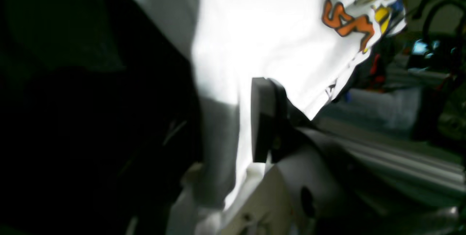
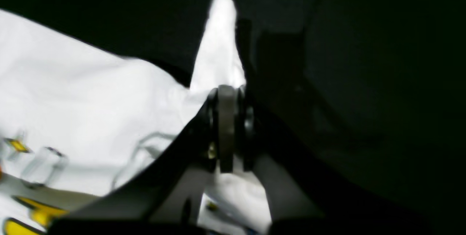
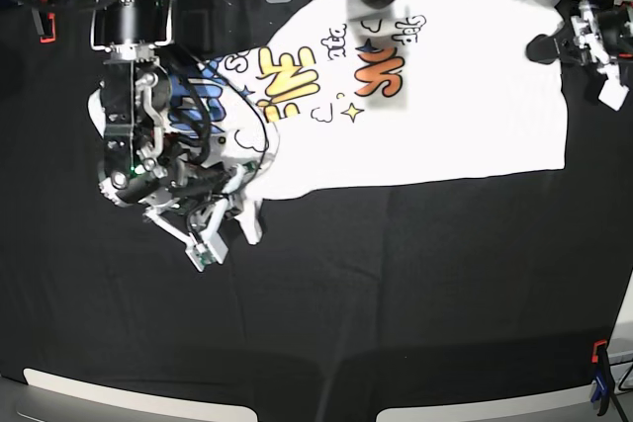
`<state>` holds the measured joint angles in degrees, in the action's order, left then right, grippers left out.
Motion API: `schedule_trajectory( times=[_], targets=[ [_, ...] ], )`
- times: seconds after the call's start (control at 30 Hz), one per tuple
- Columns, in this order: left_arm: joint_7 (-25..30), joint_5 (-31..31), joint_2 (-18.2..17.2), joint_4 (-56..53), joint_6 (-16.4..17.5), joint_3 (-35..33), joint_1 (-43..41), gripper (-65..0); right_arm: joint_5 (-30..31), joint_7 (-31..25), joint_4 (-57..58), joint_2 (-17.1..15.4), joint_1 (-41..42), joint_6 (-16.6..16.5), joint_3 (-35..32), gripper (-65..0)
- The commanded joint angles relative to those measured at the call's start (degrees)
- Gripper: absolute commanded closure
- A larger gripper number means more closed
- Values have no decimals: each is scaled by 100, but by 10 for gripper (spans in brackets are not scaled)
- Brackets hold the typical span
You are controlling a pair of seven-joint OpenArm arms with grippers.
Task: Layout the t-shirt on the table in an organized manner, then fold the t-shirt properly
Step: 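Regrasp the shirt corner with the right gripper and pull it taut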
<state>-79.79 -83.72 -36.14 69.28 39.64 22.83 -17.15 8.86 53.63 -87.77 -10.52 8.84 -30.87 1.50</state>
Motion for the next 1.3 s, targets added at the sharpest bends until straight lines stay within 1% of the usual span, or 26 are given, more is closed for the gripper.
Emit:
schedule_trajectory(
  times=[0.0, 0.03, 0.07, 0.17, 0.3, 0.5, 0.6, 0.67, 0.73, 0.8, 0.87, 0.97, 1.03, 1.13, 1.23, 1.27],
  targets=[
    [48, -128, -199, 201, 36, 46, 50, -166, -11, -70, -144, -26, 94, -24, 17, 0],
    [151, -128, -249, 313, 36, 46, 98, -166, -44, -61, -177, -26, 61, -24, 35, 0],
    [260, 33, -293, 404, 36, 44, 144, -166, -57, -63, -190, -26, 33, -24, 44, 0],
    [732, 708, -365, 549, 36, 44, 361, -172, -118, -72, -190, -24, -85, -24, 42, 0],
    [1757, 1574, -367, 549, 36, 44, 688, -235, -120, -120, -190, -24, -240, -24, 42, 0],
    [2564, 2634, -341, 544, 36, 37, 1196, -237, -118, -146, -190, -24, -332, -24, 42, 0],
    [2782, 2924, -289, 533, 24, 37, 1390, -237, -118, -177, -190, -24, -330, -24, 42, 0],
    [3027, 3165, -208, 529, -125, 37, 1491, -236, -116, -177, -190, -24, -332, -24, 42, 0],
    [3272, 3467, -74, 527, -345, 37, 1582, -236, -114, -179, -190, -24, -330, -24, 42, 0],
    [3322, 3703, 96, 503, -433, 37, 1668, -236, -114, -179, -190, -24, -330, -26, 42, 0],
    [3320, 3919, 269, 354, -431, 37, 1775, -236, -114, -179, -190, -24, -330, -26, 42, 0],
    [3373, 4347, 448, -192, -431, 37, 2041, -236, -114, -179, -190, -26, -332, -28, 42, 0],
    [3407, 4430, 466, -719, -439, 37, 2273, -237, -116, -177, -190, -26, -332, -31, 42, 0],
    [3392, 4315, 466, -1421, -444, 37, 2632, -237, -114, -177, -190, -26, -332, -33, 42, 0],
    [3047, 3897, 470, -1759, -398, 37, 2861, -237, -116, -177, -190, -26, -330, -37, 42, 0],
    [2896, 3773, 470, -1808, -326, 37, 2892, -237, -116, -177, -190, -26, -330, -44, 42, 0]
  ],
)
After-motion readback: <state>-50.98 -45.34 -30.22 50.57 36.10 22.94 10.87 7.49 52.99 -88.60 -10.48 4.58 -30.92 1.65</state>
